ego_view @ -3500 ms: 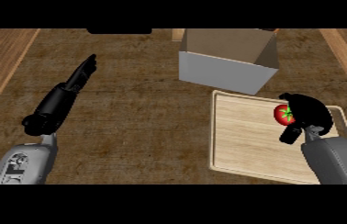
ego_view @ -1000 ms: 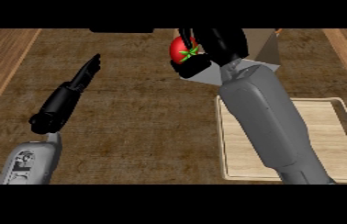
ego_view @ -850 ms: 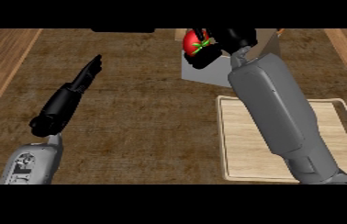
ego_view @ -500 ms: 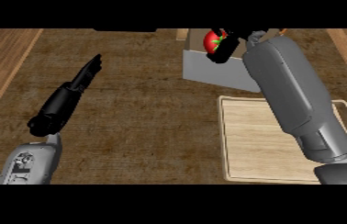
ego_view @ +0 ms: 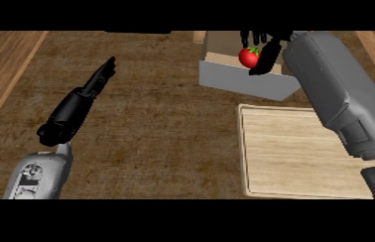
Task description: Pick the tomato from the tray and place it in the cardboard box
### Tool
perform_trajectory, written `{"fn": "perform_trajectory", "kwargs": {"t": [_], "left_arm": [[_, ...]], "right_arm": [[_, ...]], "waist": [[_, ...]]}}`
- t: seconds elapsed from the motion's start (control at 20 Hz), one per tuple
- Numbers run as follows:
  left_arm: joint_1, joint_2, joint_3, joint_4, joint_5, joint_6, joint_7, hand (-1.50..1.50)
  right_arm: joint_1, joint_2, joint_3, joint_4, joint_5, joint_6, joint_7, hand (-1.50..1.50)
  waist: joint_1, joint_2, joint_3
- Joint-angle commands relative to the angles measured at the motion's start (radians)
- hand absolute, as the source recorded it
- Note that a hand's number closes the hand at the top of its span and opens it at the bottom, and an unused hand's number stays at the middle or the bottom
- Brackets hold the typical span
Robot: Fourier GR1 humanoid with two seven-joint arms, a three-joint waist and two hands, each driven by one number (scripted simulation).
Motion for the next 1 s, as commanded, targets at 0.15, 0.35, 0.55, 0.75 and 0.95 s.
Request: {"fn": "perform_trajectory", "kwargs": {"t": [0.15,0.35,0.55,0.75,0.95], "left_arm": [[-0.003,-0.002,0.006,0.054,-0.021,0.013,-0.043,0.00],[0.009,0.004,0.018,0.029,-0.004,0.006,-0.039,0.00],[0.034,0.003,0.007,0.009,-0.010,0.003,-0.057,0.00],[0.018,0.018,0.020,-0.029,0.027,-0.032,-0.005,0.00],[-0.054,0.008,0.018,0.034,-0.007,-0.003,-0.001,0.00]], "right_arm": [[0.002,-0.006,-0.074,0.077,-0.074,-0.023,-0.271,-1.50],[-0.031,0.046,-0.345,0.084,-0.337,-0.035,-0.255,-1.50],[-0.035,0.071,-0.545,0.160,-0.526,-0.029,-0.174,-1.50],[-0.044,-0.006,-0.624,0.239,-0.584,-0.032,-0.096,-1.50],[-0.038,-0.048,-0.660,0.268,-0.607,-0.067,-0.159,-1.50]], "waist": [[-0.015,0.001,0.002],[-0.008,0.005,0.005],[0.000,0.002,0.003],[0.006,0.004,0.002],[0.009,0.016,0.002]]}}
